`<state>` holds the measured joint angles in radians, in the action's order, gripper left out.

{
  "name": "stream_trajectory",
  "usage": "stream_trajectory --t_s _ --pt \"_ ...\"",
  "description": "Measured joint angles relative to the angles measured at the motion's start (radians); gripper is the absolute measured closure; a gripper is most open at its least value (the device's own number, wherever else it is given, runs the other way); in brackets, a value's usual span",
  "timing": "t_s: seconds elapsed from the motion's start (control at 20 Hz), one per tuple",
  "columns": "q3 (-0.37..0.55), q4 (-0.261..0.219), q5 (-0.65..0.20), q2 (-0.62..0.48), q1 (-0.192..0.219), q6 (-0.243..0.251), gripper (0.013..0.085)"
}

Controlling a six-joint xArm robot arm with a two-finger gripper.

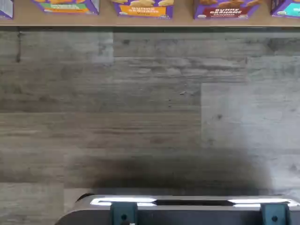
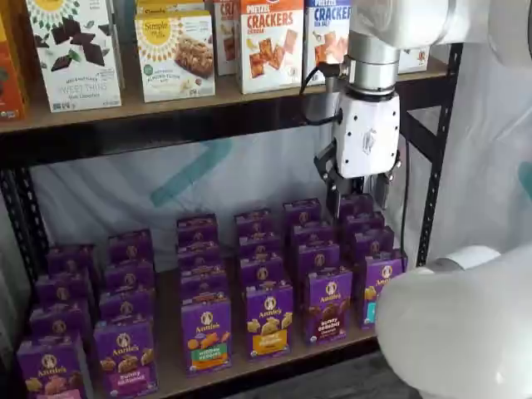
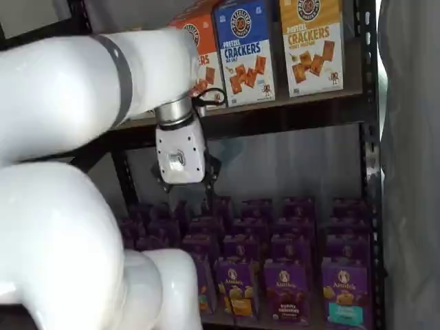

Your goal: Pick up the purple box with a brown patch in the center, on the bottom shelf, the fifth box from the left

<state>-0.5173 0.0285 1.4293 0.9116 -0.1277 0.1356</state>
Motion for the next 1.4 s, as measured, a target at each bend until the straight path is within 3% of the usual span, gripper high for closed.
stream_trajectory --t_s 0.3,0.55,1.0,1.4 --pt "-0.021 0.002 0.033 -0.03 -0.001 0.001 0.013" --pt "-0.006 -0.059 -0.004 -0.049 -0.026 0.034 0.013" --pt "0.08 -0.063 -0.199 -0.122 0.031 -0.014 0.013" --pt "0.135 -0.019 -0.389 -0.232 0.091 -0.09 0.013"
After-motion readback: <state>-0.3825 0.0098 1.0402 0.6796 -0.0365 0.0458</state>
